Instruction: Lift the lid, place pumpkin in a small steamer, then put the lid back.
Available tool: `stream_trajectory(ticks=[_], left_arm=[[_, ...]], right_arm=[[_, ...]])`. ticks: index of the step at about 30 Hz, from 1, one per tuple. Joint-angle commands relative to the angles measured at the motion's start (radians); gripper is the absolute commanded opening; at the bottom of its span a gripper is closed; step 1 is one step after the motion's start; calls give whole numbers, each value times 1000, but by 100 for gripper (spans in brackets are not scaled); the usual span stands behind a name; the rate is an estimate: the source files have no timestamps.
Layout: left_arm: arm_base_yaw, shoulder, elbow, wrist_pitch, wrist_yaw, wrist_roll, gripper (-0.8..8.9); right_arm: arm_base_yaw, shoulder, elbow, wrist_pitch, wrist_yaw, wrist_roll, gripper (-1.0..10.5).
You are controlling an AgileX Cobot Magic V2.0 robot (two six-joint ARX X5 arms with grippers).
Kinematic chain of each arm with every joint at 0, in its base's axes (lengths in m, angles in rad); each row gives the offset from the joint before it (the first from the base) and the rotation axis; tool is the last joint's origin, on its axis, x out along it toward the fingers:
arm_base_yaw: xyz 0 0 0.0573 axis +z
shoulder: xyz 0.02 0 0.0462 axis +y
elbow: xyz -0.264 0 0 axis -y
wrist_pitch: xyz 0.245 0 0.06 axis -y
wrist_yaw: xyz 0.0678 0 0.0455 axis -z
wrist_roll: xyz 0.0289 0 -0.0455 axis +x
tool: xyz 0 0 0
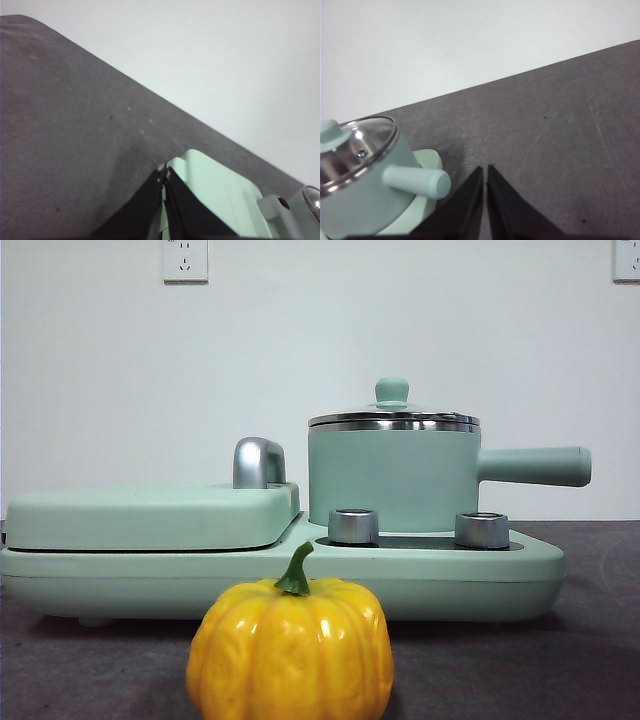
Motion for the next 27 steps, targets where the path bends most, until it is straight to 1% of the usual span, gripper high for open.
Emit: stream_trajectory(ticks=[1, 7, 10, 12, 18, 20, 24, 27], left_arm=[[1, 43, 89, -44, 2, 80, 11], [1, 165, 252, -121, 2, 208, 11], [1, 227, 313, -125, 2, 262, 11], [1, 270, 347, -127, 2, 280, 11], [1, 422, 436, -144, 2, 325, 11], [0, 476, 467, -158, 11, 352, 10], [-5, 575, 523, -188, 67, 385, 10], [-16, 649, 557, -215, 132, 429, 10]], right_arm=[[-1, 48, 77, -21, -6, 2, 11], [-1, 171, 208, -38, -15, -84, 11], [-1, 235, 274, -51, -15, -100, 11], [-1, 283, 316, -56, -16, -105, 11], [-1, 443, 436, -64, -96, -186, 11], [-1, 502, 473, -76, -128, -214, 11], [-1, 617, 529, -107, -176, -249, 11], [0, 694, 555, -127, -224, -294, 11]])
